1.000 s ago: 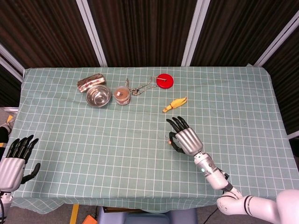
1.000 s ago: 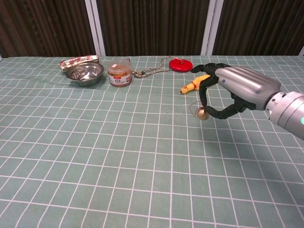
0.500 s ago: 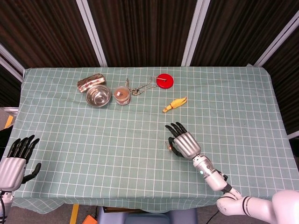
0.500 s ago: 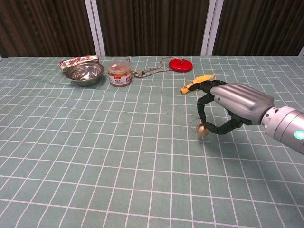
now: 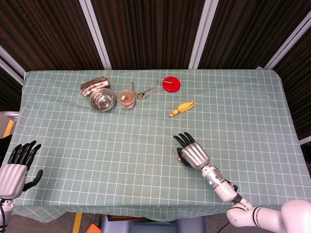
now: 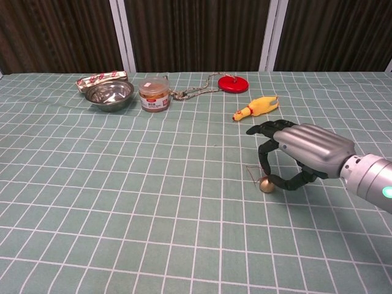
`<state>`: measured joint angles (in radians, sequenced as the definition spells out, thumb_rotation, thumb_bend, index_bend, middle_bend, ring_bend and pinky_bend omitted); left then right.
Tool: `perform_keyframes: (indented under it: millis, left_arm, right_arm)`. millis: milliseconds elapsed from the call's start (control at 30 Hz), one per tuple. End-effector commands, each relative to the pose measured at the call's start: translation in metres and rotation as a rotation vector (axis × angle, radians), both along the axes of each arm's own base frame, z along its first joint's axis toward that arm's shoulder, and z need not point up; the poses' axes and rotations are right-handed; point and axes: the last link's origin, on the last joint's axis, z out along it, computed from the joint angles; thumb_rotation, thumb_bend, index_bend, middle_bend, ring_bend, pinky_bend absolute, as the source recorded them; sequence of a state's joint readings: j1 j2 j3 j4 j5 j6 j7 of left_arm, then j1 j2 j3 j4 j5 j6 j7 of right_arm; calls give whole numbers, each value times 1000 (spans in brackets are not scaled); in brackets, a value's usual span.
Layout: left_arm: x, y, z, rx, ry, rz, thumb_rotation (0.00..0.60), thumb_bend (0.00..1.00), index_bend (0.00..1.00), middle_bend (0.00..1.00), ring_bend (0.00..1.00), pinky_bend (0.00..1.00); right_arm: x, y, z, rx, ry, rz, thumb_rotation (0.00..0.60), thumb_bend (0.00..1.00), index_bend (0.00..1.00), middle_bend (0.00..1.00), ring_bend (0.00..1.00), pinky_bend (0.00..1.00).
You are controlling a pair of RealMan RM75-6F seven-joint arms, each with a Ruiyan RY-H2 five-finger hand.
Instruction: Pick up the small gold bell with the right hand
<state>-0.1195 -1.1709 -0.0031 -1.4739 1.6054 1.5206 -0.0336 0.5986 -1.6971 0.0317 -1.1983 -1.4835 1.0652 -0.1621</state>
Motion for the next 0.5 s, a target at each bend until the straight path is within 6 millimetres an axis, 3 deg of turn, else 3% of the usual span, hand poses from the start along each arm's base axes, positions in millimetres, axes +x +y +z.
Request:
perform_keyframes:
  millis: [33,200,300,400,500]
  left_arm:
    - [0,0,0,-1,0,0,600,407,0,0,0,1]
    - [1,-1,0,1,-2,-1,600,408,0,0,0,1]
    - [1,-1,1,6,-4,-5,600,408,0,0,0,1]
    - [1,-3,4,18,-3,-8,600,407,0,0,0,1]
    - [0,-4,6,33,0,-7,600,407,0,0,0,1]
  right_arm:
    - [-1,2,0,2,10,-2,600,605,587,176,0,0]
    - [-2,5,8,-9,12,-1,600,605,311,130,0,0]
    - [-3,9,23,-43,-12,-10,600,606,213,98,0,0]
    - [-13,22,56,-131,-39,-35,600,603,94,53,0,0]
    - [-35,47,103,-253,-27,-116,600,534,5,8,0,0]
